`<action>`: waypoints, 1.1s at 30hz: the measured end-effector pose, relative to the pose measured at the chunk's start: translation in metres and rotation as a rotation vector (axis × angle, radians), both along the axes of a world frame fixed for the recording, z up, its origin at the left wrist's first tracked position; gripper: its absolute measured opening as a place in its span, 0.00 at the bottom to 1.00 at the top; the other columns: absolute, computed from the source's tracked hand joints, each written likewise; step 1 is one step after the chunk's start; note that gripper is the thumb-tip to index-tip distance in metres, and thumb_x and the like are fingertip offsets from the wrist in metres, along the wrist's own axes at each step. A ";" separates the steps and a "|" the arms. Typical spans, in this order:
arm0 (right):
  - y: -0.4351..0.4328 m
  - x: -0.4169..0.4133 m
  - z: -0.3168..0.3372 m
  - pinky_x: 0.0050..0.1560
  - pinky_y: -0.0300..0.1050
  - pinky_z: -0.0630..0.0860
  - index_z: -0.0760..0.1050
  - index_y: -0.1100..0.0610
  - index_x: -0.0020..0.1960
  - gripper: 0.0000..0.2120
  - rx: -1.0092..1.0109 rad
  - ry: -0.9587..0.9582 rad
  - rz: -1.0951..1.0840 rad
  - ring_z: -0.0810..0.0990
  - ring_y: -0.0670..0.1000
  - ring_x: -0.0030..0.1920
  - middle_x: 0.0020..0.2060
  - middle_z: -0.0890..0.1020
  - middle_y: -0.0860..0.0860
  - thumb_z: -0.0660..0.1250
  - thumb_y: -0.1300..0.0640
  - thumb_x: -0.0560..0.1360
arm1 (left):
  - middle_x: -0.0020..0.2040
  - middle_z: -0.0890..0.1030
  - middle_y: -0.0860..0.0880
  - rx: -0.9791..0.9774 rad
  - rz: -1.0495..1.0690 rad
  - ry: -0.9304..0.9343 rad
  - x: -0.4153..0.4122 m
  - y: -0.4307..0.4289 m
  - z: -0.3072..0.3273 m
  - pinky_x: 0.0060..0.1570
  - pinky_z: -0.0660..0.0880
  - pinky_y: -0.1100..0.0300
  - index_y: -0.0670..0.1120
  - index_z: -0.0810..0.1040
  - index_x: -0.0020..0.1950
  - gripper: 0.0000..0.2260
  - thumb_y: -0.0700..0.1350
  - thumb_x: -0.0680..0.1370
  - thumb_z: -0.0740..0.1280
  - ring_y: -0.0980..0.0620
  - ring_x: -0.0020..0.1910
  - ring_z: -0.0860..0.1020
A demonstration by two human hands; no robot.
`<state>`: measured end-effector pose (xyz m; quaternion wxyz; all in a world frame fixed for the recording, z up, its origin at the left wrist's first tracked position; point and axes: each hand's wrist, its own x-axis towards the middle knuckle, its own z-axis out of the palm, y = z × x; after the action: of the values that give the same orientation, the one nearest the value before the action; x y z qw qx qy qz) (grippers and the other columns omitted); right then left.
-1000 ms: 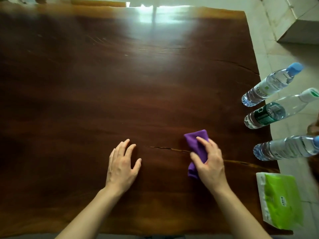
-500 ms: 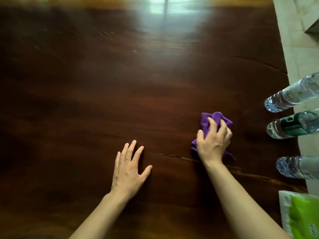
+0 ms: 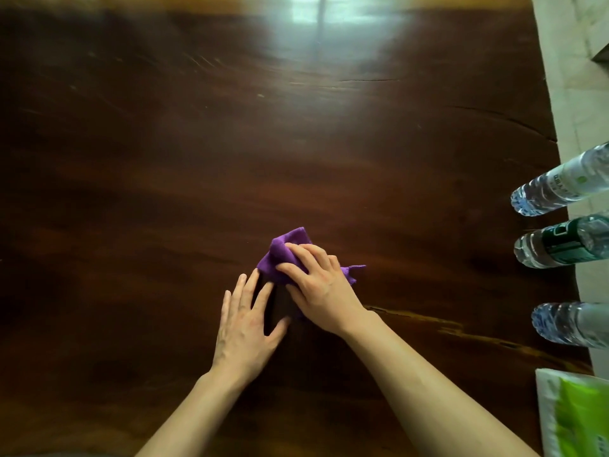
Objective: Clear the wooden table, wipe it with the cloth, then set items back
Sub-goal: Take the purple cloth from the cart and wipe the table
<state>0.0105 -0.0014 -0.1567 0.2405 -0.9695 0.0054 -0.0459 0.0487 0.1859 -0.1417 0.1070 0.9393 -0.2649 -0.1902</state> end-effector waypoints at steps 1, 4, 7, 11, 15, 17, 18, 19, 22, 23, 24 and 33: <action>-0.007 -0.005 -0.001 0.64 0.57 0.71 0.73 0.50 0.69 0.18 -0.005 0.003 -0.037 0.64 0.58 0.74 0.74 0.68 0.53 0.63 0.51 0.80 | 0.83 0.49 0.51 0.004 -0.002 -0.001 0.000 0.000 0.000 0.79 0.42 0.49 0.54 0.57 0.80 0.34 0.63 0.78 0.62 0.51 0.81 0.42; -0.034 -0.024 -0.002 0.61 0.58 0.73 0.74 0.52 0.67 0.19 -0.006 0.008 -0.219 0.66 0.60 0.71 0.72 0.70 0.56 0.67 0.52 0.77 | 0.83 0.48 0.52 0.000 -0.003 0.005 0.000 0.000 0.001 0.79 0.41 0.50 0.55 0.56 0.81 0.34 0.63 0.78 0.63 0.52 0.81 0.41; -0.069 -0.046 -0.002 0.61 0.57 0.70 0.75 0.51 0.68 0.20 -0.018 0.048 -0.440 0.66 0.60 0.70 0.71 0.70 0.56 0.69 0.52 0.76 | 0.83 0.47 0.53 -0.004 -0.006 0.014 0.000 0.000 0.003 0.79 0.41 0.49 0.55 0.56 0.81 0.34 0.63 0.78 0.62 0.52 0.81 0.40; -0.113 -0.077 -0.001 0.63 0.61 0.68 0.75 0.52 0.68 0.20 -0.038 0.101 -0.746 0.66 0.62 0.69 0.71 0.70 0.58 0.69 0.53 0.76 | 0.83 0.48 0.52 -0.021 -0.001 0.019 -0.001 -0.002 0.004 0.79 0.41 0.50 0.53 0.57 0.81 0.34 0.62 0.78 0.63 0.52 0.81 0.41; -0.137 -0.100 -0.002 0.65 0.65 0.65 0.75 0.55 0.67 0.18 -0.008 0.080 -1.083 0.65 0.65 0.69 0.72 0.68 0.60 0.67 0.53 0.77 | 0.83 0.48 0.52 -0.028 0.002 0.020 -0.001 -0.002 0.005 0.79 0.41 0.50 0.53 0.57 0.81 0.34 0.62 0.78 0.64 0.52 0.81 0.41; -0.139 -0.103 -0.003 0.66 0.66 0.64 0.74 0.54 0.67 0.19 0.013 0.067 -1.198 0.63 0.65 0.71 0.72 0.67 0.61 0.66 0.53 0.78 | 0.83 0.48 0.52 -0.026 0.000 0.024 -0.001 -0.002 0.006 0.79 0.41 0.50 0.53 0.57 0.81 0.34 0.62 0.79 0.64 0.52 0.81 0.41; -0.138 -0.102 -0.003 0.66 0.66 0.64 0.73 0.54 0.68 0.19 0.019 0.057 -1.236 0.63 0.65 0.71 0.73 0.67 0.60 0.66 0.52 0.78 | 0.83 0.48 0.52 -0.024 -0.001 0.027 -0.001 -0.002 0.006 0.79 0.41 0.50 0.53 0.57 0.81 0.34 0.62 0.79 0.64 0.52 0.81 0.41; -0.137 -0.100 -0.002 0.66 0.66 0.64 0.73 0.54 0.68 0.19 0.026 0.047 -1.264 0.63 0.65 0.71 0.73 0.67 0.60 0.66 0.53 0.77 | 0.83 0.47 0.52 -0.024 -0.002 0.029 0.000 -0.002 0.006 0.79 0.41 0.50 0.53 0.57 0.81 0.34 0.62 0.79 0.64 0.52 0.81 0.41; -0.129 -0.086 -0.001 0.66 0.66 0.63 0.72 0.53 0.68 0.20 0.069 0.037 -1.312 0.62 0.65 0.71 0.73 0.67 0.60 0.67 0.54 0.77 | 0.83 0.47 0.52 -0.016 -0.003 0.032 0.000 -0.001 0.006 0.79 0.41 0.49 0.54 0.56 0.81 0.34 0.62 0.79 0.63 0.52 0.81 0.40; -0.125 -0.080 0.000 0.67 0.66 0.63 0.72 0.53 0.68 0.21 0.081 0.040 -1.314 0.62 0.66 0.72 0.73 0.66 0.61 0.67 0.54 0.76 | 0.83 0.46 0.52 -0.012 -0.003 0.033 0.000 -0.001 0.006 0.79 0.41 0.49 0.54 0.55 0.81 0.34 0.62 0.79 0.63 0.52 0.81 0.40; -0.121 -0.073 0.001 0.67 0.65 0.63 0.72 0.53 0.69 0.21 0.089 0.043 -1.305 0.62 0.66 0.72 0.73 0.66 0.61 0.67 0.54 0.76 | 0.83 0.46 0.52 -0.010 -0.002 0.033 0.000 -0.001 0.006 0.79 0.41 0.49 0.54 0.55 0.81 0.34 0.63 0.79 0.63 0.52 0.81 0.40; -0.027 0.007 0.008 0.63 0.61 0.68 0.74 0.54 0.67 0.22 0.078 0.081 -0.869 0.66 0.64 0.70 0.72 0.68 0.61 0.69 0.53 0.74 | 0.83 0.46 0.51 0.004 -0.015 0.023 0.000 -0.002 0.007 0.80 0.42 0.49 0.54 0.55 0.81 0.34 0.62 0.79 0.62 0.51 0.81 0.40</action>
<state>0.0178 -0.0283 -0.1487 0.2351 -0.8683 0.4241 -0.1044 0.0486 0.1837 -0.1350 0.1067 0.9351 -0.2704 -0.2025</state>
